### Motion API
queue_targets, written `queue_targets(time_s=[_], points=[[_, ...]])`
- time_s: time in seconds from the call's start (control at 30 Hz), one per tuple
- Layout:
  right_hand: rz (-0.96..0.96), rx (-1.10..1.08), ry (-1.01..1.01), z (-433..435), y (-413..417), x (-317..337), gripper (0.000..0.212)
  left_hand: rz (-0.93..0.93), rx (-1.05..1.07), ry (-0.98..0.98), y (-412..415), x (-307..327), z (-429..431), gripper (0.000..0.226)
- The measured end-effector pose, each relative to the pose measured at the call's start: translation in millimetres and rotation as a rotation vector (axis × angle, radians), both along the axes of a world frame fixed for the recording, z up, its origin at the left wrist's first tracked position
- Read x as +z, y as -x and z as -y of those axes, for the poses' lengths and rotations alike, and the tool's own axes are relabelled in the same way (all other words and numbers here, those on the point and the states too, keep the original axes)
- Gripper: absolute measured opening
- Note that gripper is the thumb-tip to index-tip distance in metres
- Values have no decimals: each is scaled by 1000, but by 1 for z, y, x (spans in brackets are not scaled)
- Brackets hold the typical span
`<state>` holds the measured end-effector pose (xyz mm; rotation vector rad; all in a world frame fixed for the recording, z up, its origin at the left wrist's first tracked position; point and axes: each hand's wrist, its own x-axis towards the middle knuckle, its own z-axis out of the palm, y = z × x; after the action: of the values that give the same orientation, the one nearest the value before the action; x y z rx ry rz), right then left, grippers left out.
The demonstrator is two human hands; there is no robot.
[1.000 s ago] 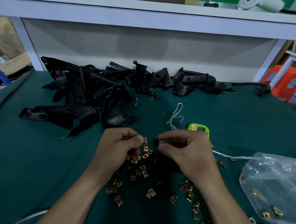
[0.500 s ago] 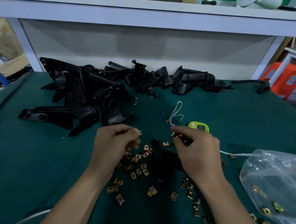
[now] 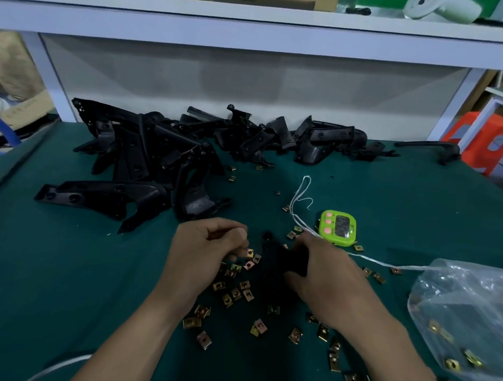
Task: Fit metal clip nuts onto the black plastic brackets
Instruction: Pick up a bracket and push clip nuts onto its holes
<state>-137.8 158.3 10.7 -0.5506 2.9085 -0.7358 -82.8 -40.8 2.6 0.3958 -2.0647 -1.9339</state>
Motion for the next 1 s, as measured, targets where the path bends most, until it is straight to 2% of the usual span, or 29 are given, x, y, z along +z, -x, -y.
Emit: queue_targets(time_s=[0.13, 0.2, 0.3, 0.4, 0.6, 0.77, 0.87, 1.0], points=[[-57, -37, 189, 4, -3, -1, 42, 41, -40, -39, -1, 2, -3, 18], [-109, -54, 208, 6, -4, -3, 47, 57, -62, -91, -1, 3, -3, 17], [-192, -86, 163, 7, -1, -8, 40, 54, -91, -162, -2, 6, -4, 14], [-190, -95, 126, 9, 0, -13, 37, 31, -118, -206, -3, 7, -3, 12], [-201, -121, 85, 10, 2, -18, 28, 47, -179, -249, -2, 4, -2, 25], [-211, -118, 54, 9, 3, -19, 21, 47, -228, -240, -3, 4, -4, 17], [-202, -93, 9, 10, 4, -19, 28, 37, -248, -232, -4, 5, -5, 30], [-206, -93, -8, 11, 4, -20, 36, 25, -246, -238, -4, 5, -7, 26]])
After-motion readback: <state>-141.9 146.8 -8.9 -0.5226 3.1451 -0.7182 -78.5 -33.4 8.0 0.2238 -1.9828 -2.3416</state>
